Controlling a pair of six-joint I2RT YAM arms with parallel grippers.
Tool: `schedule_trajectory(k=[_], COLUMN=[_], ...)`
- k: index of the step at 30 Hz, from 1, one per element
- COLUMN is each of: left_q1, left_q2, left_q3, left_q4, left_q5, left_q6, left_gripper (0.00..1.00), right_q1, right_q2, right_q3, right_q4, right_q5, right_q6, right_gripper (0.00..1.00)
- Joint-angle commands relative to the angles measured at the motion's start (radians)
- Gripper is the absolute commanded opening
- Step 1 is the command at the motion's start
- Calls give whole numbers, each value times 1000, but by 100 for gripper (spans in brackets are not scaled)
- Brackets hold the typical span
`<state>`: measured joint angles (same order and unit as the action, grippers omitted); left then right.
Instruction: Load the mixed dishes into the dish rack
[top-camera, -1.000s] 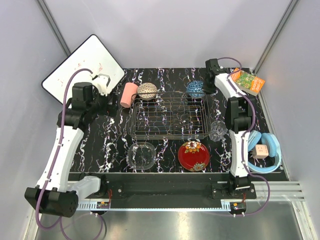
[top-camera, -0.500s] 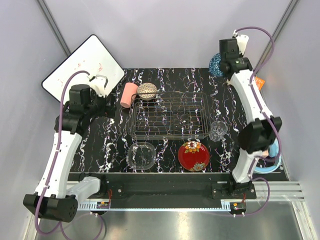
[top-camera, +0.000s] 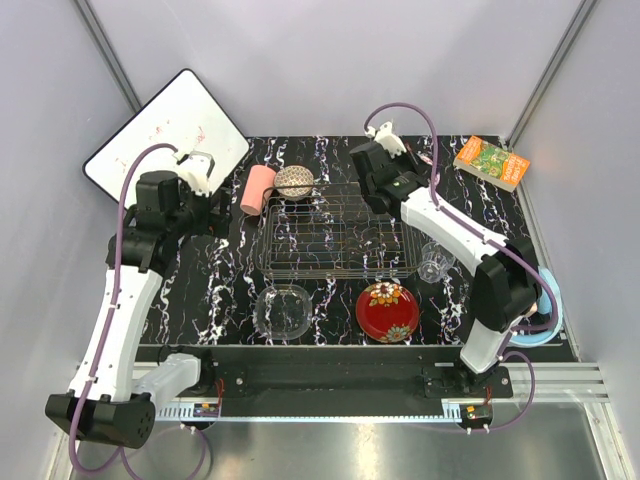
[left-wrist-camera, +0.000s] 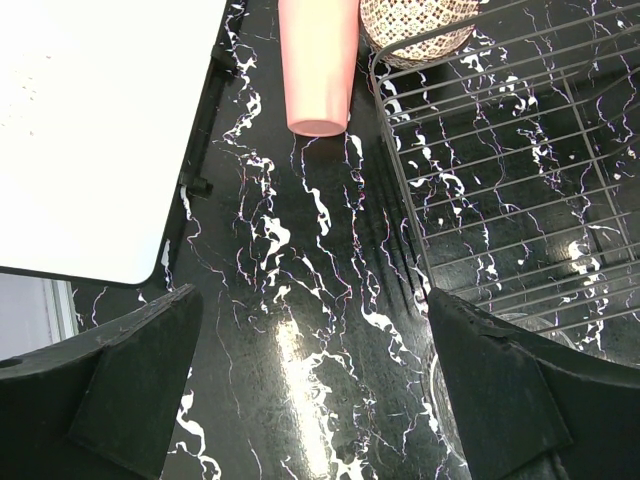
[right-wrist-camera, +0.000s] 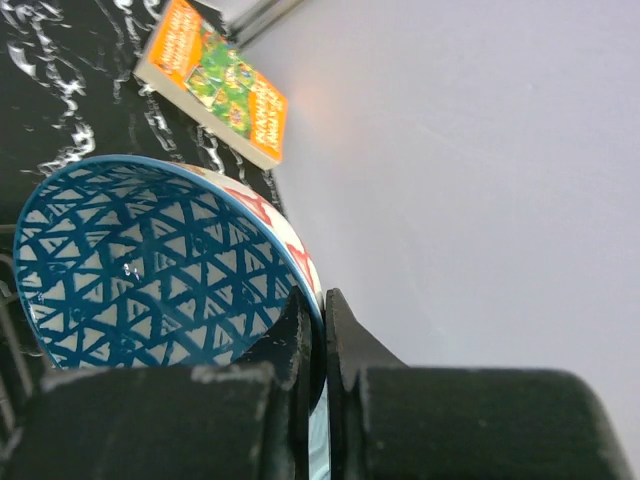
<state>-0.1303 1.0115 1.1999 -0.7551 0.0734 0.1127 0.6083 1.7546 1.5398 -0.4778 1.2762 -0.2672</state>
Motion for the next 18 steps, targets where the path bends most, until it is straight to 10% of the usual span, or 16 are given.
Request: schedule_trajectory(k=[1,18], left_q1=[4,4], left_q2=[-25,-40], left_q3=[20,33], left_q4=[20,7], left_q5=[-8,-18], left_q6=[-2,5], left_gripper=[99,99], right_q1=[21,154], right_q2=[-47,74], right_q3=[-33,-129], right_q4=[182,205], right_q5=[155,187], right_q6=[-121,-78], right_gripper=[0,0])
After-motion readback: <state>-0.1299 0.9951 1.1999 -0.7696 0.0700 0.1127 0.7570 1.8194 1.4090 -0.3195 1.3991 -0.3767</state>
